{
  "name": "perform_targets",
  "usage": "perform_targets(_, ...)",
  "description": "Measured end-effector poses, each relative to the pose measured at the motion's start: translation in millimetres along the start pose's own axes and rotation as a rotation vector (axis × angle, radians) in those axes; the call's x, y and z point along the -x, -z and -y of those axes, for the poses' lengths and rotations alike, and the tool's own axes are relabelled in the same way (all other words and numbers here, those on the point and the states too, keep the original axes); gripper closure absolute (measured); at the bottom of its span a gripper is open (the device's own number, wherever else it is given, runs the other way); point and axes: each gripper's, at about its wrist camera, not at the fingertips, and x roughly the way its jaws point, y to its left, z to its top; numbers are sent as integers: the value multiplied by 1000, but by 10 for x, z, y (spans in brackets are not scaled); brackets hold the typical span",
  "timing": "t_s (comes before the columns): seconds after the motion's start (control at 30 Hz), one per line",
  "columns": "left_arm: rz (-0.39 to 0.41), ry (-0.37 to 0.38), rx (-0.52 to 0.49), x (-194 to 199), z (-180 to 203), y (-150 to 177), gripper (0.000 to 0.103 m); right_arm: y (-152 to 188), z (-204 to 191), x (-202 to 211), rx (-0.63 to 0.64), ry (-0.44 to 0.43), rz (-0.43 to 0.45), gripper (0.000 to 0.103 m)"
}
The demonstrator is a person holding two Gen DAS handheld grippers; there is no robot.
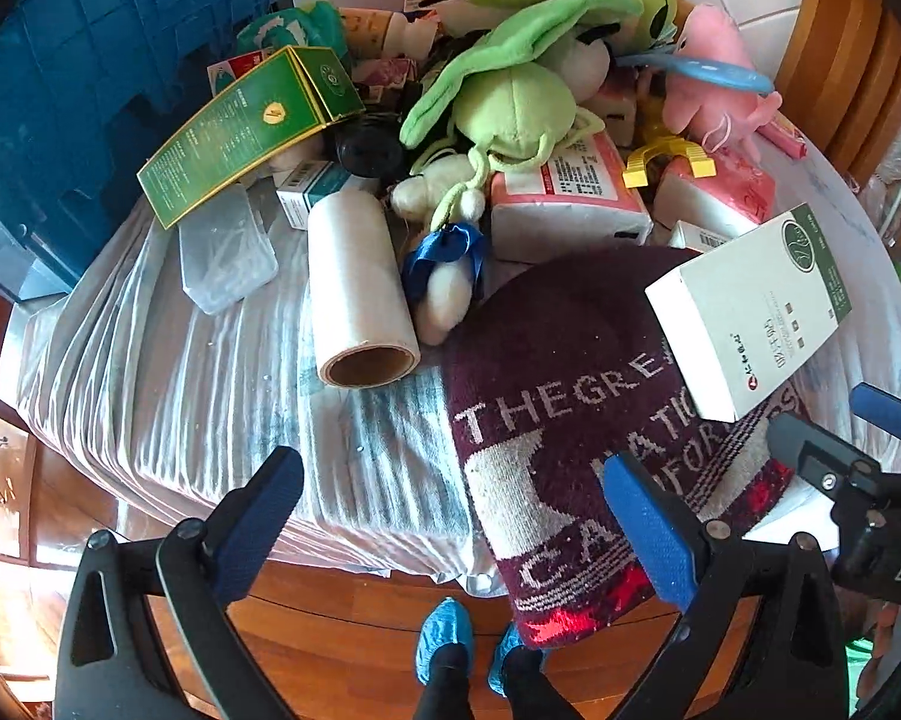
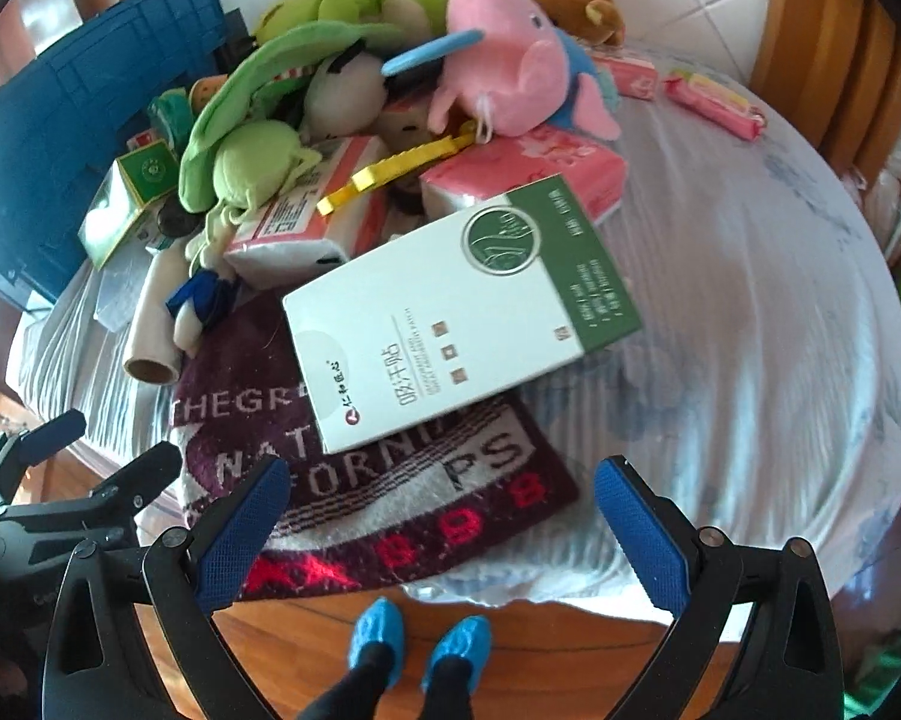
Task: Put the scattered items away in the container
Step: 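Grasp the maroon beanie with the left tool while the right tool grasps the white box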
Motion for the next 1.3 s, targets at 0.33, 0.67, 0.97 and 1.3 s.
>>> perform_targets(0.33,-85,100,11,-469,106,-78,22,-34,551,-200,-146,177,29,0)
perform_targets(0.67,-32,188,-123,-299,551,-221,87,235,1223,103,-317,226,18,1)
perform_targets(0.97,93,216,-126,142,546,-468,89,162,970,122,-267,169,29,28)
perform_targets(1.3,-84,135,-139,-387,528,-411,21,46,890,20,-222,179,20,10)
